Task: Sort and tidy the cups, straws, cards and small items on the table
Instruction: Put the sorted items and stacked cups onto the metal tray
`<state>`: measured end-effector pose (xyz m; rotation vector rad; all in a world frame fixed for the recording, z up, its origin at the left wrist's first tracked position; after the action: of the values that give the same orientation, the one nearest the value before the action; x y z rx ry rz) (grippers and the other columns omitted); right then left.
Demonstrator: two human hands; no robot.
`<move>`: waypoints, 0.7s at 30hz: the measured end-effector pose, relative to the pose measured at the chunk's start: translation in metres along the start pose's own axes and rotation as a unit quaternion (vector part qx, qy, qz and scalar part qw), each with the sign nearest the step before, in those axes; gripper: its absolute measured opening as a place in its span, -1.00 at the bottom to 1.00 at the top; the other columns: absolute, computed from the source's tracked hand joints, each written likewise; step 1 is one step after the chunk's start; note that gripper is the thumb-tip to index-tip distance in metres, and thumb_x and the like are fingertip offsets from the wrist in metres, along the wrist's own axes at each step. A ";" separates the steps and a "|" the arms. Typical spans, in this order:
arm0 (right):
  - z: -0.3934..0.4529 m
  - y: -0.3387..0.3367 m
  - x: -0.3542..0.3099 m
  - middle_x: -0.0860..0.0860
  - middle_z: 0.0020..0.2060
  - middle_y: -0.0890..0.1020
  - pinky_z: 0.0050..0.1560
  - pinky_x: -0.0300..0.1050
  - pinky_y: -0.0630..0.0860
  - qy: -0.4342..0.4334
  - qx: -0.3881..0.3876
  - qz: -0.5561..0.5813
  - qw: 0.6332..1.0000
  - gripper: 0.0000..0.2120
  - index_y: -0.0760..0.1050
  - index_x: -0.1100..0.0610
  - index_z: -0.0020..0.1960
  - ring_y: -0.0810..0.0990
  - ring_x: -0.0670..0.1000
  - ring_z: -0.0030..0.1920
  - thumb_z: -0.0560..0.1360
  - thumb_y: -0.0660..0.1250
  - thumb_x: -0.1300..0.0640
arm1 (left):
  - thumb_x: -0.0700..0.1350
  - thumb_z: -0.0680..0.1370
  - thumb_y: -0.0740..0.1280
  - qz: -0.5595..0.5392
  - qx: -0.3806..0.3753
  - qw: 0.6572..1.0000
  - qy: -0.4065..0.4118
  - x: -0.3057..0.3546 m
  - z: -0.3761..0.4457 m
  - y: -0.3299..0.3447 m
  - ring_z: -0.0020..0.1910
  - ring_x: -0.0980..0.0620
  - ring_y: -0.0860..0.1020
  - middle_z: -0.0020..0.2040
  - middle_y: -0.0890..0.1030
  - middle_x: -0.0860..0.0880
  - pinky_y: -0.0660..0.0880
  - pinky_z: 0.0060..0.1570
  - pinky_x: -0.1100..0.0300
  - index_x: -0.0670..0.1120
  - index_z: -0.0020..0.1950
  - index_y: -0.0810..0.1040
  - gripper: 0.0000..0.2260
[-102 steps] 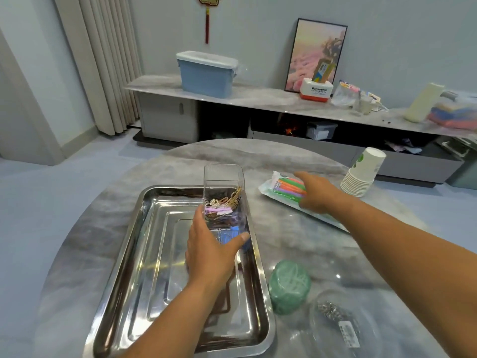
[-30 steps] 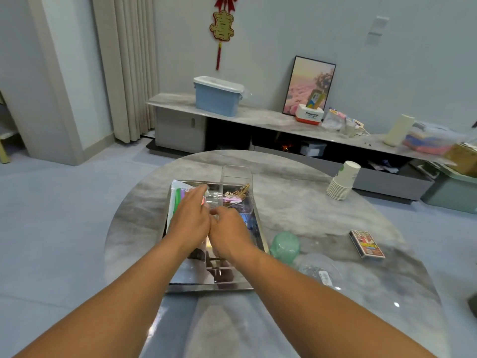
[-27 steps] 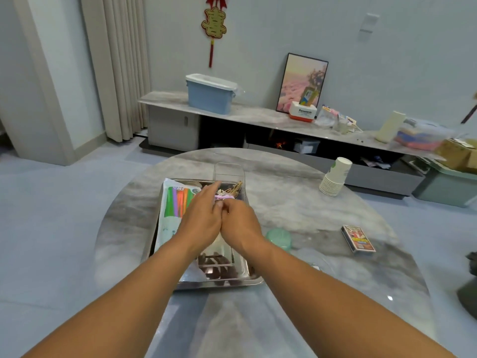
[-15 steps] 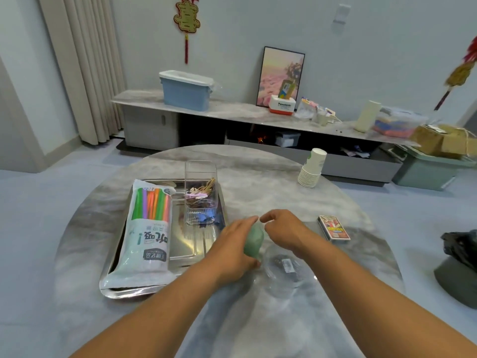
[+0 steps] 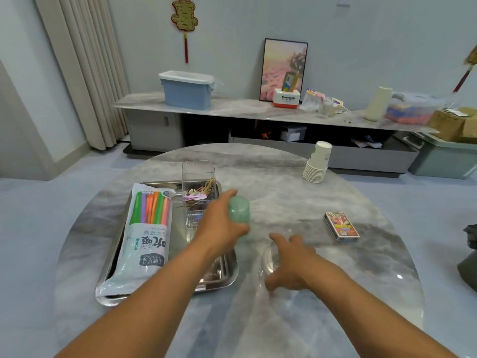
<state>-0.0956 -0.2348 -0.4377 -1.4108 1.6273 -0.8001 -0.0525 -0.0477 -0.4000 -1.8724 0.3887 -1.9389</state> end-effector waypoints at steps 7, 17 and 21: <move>-0.004 -0.057 -0.048 -0.02 0.54 0.07 0.29 0.16 0.43 -0.091 0.154 0.072 0.981 0.10 -0.17 -0.21 0.60 0.28 0.25 0.44 0.27 0.41 -0.32 | -0.22 0.36 0.63 0.046 0.078 0.993 -0.078 -0.036 0.001 -0.086 0.06 -0.10 0.56 0.31 0.44 -0.08 0.54 -0.29 0.22 0.12 0.50 0.36 -0.20; 0.029 -0.029 -0.158 -0.10 0.57 0.00 0.31 0.18 0.46 -0.247 0.122 0.015 0.961 0.09 -0.11 -0.18 0.62 0.26 0.23 0.46 0.29 0.47 -0.23 | -0.31 0.32 0.61 0.049 0.074 0.988 -0.126 -0.063 -0.012 -0.118 0.06 -0.18 0.58 0.27 0.48 -0.16 0.56 -0.24 0.10 0.07 0.44 0.40 -0.22; 0.044 -0.018 -0.164 -0.08 0.56 0.04 0.38 0.16 0.39 -0.250 0.137 0.010 0.959 -0.02 0.07 -0.11 0.61 0.22 0.18 0.50 0.34 0.46 -0.30 | -0.31 0.33 0.61 0.034 0.108 0.986 -0.119 -0.052 -0.013 -0.142 0.04 -0.19 0.58 0.30 0.45 -0.14 0.59 -0.27 0.08 0.08 0.42 0.41 -0.25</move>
<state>-0.0422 -0.0745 -0.4139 -1.2666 1.0952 -0.5704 -0.0789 0.1008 -0.3795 -1.8925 0.1592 -1.6190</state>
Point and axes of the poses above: each hand's wrist, its own z-axis towards the middle knuckle, its own y-axis out of the palm, x = y × z, the point moved 9 cm from there along z, towards the middle knuckle
